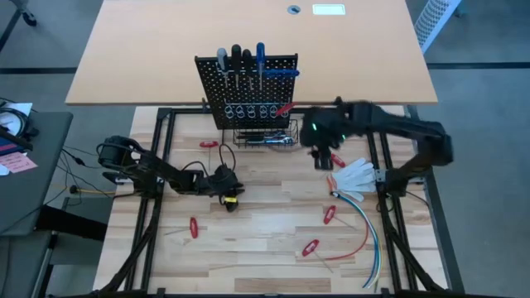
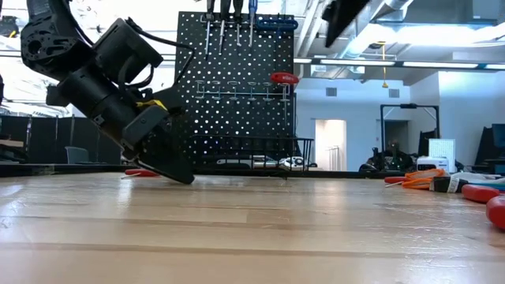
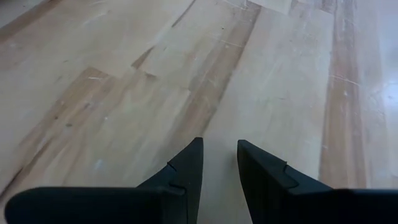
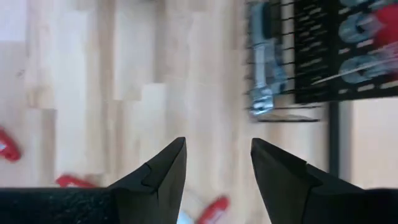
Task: Hang tools onto peg board
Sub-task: Hang the red allen wrench on the pegboard
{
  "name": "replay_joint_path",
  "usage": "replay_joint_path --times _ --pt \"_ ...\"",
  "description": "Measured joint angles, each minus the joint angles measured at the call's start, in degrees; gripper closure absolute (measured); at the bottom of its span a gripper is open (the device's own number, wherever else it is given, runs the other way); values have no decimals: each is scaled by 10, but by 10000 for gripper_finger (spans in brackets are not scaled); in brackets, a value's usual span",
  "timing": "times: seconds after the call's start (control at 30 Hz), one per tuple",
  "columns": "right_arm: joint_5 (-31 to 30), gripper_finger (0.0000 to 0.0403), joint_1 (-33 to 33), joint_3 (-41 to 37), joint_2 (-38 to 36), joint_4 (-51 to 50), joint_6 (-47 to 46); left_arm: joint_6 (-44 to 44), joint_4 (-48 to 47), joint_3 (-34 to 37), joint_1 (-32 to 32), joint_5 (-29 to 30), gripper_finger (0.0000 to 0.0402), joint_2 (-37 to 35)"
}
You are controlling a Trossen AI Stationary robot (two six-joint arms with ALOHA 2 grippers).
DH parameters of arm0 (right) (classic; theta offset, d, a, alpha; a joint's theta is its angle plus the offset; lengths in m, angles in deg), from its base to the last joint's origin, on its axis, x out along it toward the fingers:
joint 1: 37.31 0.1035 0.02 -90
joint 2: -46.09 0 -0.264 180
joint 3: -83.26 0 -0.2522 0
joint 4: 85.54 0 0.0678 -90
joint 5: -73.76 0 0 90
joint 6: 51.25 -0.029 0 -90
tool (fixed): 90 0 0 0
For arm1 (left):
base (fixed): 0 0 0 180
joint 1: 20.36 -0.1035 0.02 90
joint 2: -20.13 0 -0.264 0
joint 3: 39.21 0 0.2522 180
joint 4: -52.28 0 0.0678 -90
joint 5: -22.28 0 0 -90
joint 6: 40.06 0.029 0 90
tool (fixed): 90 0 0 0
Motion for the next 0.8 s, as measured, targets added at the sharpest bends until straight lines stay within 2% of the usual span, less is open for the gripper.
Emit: replay_joint_path --times 0.17,0.27,0.37,0.53,0.63,0.8 --pt "0 216 75 -220 -102 140 -119 -1 3 0 7 1 306 0" --pt "0 216 130 -324 -145 172 -211 -1 8 0 7 1 306 0" --pt "0 216 188 -397 -164 164 -324 5 18 0 7 1 306 1" --pt "7 216 278 -472 -163 151 -578 6 22 0 8 -2 306 1" --pt "28 216 325 -497 -142 155 -607 7 23 0 8 -1 306 1" --pt "50 216 343 -499 -73 187 -561 10 24 0 8 2 306 1"
